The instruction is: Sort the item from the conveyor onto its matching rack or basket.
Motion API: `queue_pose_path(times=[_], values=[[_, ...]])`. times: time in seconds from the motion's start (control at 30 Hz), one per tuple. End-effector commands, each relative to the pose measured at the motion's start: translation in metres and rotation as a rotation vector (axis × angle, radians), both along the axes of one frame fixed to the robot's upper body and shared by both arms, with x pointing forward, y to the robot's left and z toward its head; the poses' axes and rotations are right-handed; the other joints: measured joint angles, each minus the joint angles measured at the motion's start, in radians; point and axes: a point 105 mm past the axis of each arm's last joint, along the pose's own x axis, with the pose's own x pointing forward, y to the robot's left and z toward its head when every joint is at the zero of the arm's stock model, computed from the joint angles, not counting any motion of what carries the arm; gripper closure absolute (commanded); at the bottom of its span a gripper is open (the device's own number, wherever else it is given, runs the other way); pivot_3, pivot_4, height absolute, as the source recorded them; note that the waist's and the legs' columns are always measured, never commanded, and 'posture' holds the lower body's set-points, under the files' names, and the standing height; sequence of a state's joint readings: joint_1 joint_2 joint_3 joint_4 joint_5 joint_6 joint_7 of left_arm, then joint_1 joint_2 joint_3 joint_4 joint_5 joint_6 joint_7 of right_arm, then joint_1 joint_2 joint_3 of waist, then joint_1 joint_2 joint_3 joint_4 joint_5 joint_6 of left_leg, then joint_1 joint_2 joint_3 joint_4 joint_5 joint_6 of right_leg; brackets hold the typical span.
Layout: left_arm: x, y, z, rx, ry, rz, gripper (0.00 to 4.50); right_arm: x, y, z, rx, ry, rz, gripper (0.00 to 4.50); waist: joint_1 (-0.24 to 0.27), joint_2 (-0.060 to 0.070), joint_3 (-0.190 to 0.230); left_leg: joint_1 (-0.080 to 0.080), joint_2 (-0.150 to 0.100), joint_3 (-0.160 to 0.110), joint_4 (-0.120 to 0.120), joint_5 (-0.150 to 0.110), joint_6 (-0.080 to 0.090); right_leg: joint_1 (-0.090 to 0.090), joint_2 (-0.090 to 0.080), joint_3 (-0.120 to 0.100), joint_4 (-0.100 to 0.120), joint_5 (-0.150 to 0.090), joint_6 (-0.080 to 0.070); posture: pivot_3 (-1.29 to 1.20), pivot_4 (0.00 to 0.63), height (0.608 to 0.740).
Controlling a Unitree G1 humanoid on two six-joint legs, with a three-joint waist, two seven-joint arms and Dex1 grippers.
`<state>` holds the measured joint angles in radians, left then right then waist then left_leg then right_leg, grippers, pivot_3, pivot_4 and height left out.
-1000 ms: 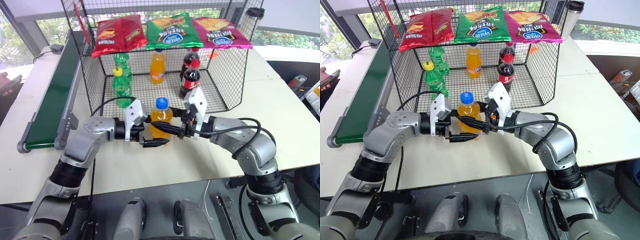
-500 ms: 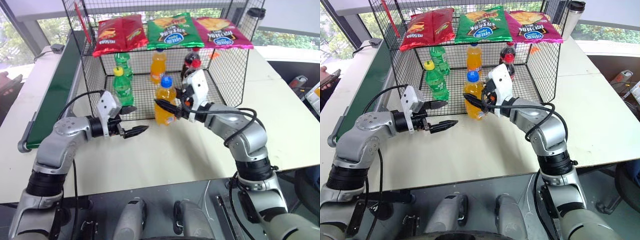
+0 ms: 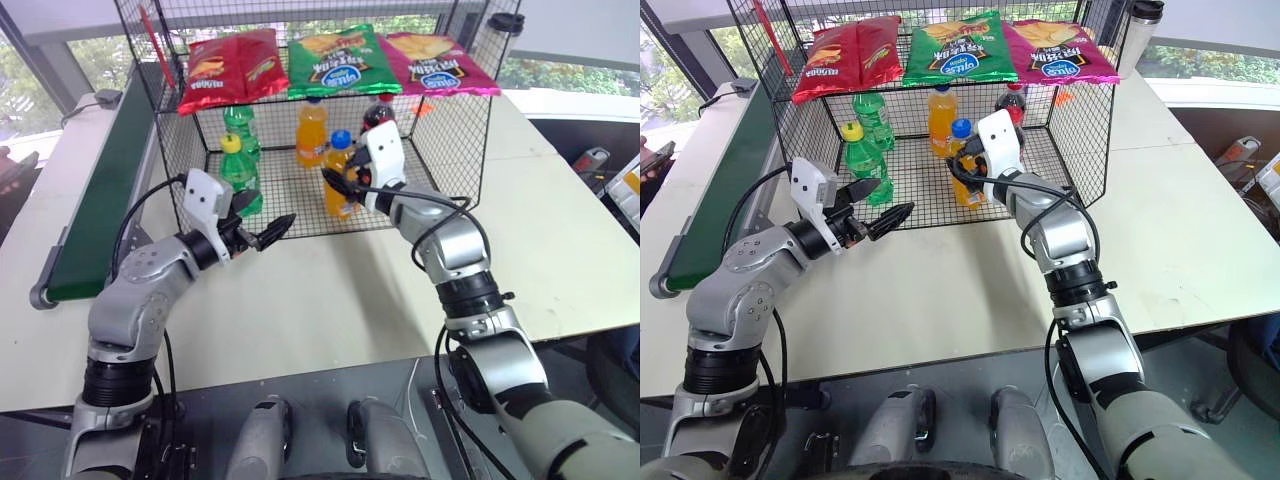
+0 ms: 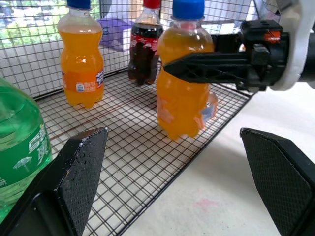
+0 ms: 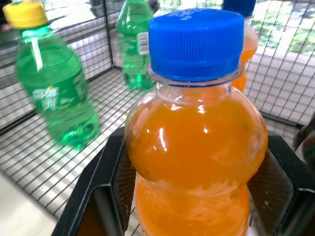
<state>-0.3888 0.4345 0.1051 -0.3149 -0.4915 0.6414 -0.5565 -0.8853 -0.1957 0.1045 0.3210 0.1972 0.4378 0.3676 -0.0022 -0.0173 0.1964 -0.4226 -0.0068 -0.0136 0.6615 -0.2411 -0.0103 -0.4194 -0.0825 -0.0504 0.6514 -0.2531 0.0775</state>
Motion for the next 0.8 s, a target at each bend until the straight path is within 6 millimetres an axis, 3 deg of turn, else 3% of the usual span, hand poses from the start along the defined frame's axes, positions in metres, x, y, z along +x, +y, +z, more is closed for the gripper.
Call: queue_pose_path(times=[0.03, 0.8], values=[[-0.005, -0.001, 0.01, -0.012, -0.047, -0.001, 0.04, -0.003, 0.017, 0.033, 0.042, -0.126, 0.058, 2.0, -0.007, 0.0, 0.0, 0.0, 0.0, 0.001, 0.0, 0.0, 0.0, 0.0, 0.0, 0.001, 0.0, 0.0, 0.0, 0.0, 0.15, 0.739], [-0.007, -0.008, 0.008, -0.035, -0.042, 0.009, 0.04, 0.023, 0.033, 0.027, 0.096, -0.117, 0.045, 2.0, -0.012, 0.0, 0.0, 0.0, 0.001, 0.008, -0.001, 0.0, 0.0, -0.005, 0.0, 0.009, 0.002, 0.001, 0.001, 0.0, 0.15, 0.739]])
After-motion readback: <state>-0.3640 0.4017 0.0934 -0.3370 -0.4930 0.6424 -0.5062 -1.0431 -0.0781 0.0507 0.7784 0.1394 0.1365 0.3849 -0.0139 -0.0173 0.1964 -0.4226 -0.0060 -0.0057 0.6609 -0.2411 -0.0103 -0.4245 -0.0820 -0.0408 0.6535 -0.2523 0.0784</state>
